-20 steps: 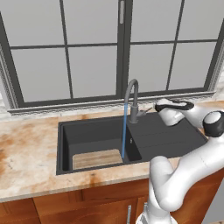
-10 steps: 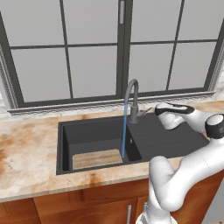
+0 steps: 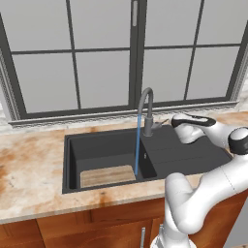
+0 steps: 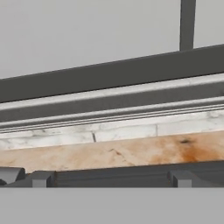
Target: Turn on the sink faucet with hot water and rinse the cutting board for ten seconds, then turn off the faucet. Push the cutting board to reach the water if necessary.
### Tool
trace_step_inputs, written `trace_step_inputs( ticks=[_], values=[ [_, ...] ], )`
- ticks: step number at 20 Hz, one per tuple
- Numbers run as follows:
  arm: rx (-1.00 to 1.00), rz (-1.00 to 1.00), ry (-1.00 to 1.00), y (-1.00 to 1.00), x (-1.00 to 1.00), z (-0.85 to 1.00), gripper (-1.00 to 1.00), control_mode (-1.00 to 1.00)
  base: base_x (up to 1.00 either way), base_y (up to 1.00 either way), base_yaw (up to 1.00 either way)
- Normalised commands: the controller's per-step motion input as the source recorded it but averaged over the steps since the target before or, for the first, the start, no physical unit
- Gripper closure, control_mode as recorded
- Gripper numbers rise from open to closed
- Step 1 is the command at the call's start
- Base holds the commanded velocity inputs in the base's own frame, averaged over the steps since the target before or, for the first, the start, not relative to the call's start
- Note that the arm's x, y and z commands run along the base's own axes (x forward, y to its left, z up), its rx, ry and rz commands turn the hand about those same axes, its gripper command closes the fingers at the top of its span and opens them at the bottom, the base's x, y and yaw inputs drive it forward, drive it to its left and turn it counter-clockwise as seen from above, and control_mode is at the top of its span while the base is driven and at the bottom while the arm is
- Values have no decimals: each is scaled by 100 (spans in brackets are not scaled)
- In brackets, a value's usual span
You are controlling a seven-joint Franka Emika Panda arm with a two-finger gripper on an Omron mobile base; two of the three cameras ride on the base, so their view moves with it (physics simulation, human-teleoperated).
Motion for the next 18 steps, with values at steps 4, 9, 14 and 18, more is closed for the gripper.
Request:
trace_step_inputs(
  ticks=[4, 9, 14, 18],
  values=[
    [0, 2, -2, 0, 11, 0, -100, -100, 0, 0, 0],
    [0, 3, -2, 0, 1, 0, -100, -100, 0, 0, 0],
    [0, 6, -3, 11, 0, 0, -100, -100, 0, 0, 0],
    [0, 6, -2, 7, 0, 0, -100, -100, 0, 0, 0]
  ],
)
